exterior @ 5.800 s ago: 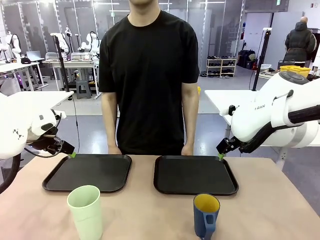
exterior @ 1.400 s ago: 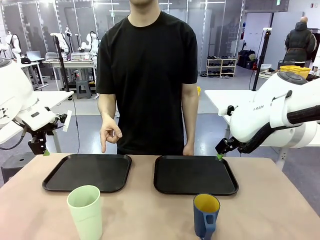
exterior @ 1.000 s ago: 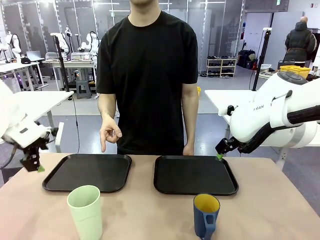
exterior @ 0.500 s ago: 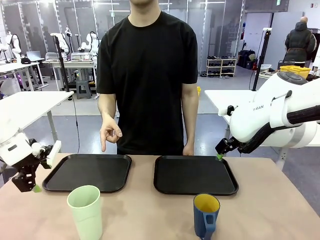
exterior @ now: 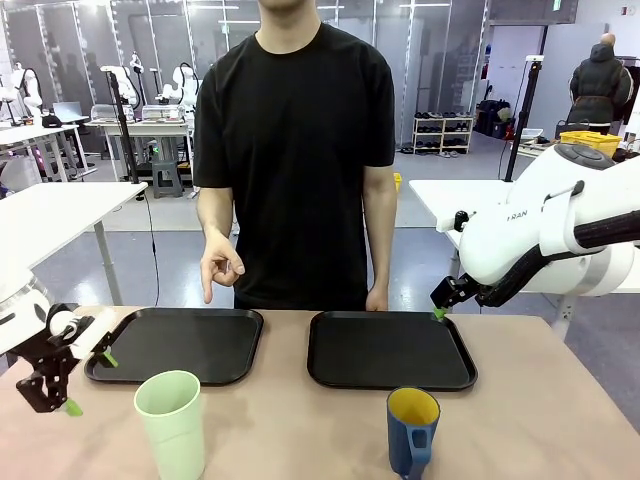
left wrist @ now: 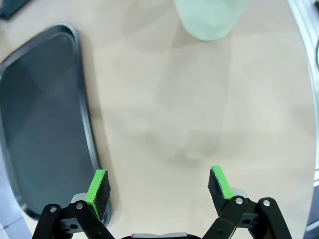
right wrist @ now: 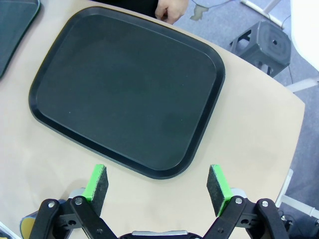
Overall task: Sort and store the cups by type.
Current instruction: Pick up the Reusable plastic cup.
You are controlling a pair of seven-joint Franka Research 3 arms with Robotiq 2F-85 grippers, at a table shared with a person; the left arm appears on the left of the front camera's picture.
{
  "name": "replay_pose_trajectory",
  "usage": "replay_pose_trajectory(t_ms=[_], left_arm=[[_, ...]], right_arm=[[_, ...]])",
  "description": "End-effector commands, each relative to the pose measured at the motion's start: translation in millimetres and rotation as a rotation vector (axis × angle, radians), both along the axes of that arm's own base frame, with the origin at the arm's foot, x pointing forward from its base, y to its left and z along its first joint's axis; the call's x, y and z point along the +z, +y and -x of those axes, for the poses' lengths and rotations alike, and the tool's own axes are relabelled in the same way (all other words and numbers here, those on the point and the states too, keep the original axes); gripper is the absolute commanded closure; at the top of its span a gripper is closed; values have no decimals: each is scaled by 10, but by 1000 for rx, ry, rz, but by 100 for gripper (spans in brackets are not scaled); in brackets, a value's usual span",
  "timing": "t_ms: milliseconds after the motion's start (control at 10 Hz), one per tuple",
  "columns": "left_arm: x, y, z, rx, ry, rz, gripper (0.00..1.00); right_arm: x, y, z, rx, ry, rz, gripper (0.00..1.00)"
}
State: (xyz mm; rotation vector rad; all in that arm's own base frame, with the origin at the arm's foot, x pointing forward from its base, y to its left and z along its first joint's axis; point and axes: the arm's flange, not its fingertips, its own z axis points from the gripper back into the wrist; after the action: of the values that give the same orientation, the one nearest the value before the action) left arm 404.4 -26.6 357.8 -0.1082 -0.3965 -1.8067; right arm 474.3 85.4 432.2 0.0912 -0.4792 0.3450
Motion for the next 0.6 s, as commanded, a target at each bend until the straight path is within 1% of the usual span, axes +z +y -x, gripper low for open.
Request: replay_pose_trajectory(t_ms=[0,200,400,500], left_arm=[[-308,185,385,-62,39,64,0],[-439,289,412,-119,57,193,0],[-534,321,382,-129,54,359,0],[-583,319,385,-144,76,467,0]], right_arm=[[5,-16,-9,3,-1,-7,0],[5,-16,-9,3,-1,-7,0],[5,-16,-9,3,-1,-7,0],[5,-16,-9,3,-1,-7,0]])
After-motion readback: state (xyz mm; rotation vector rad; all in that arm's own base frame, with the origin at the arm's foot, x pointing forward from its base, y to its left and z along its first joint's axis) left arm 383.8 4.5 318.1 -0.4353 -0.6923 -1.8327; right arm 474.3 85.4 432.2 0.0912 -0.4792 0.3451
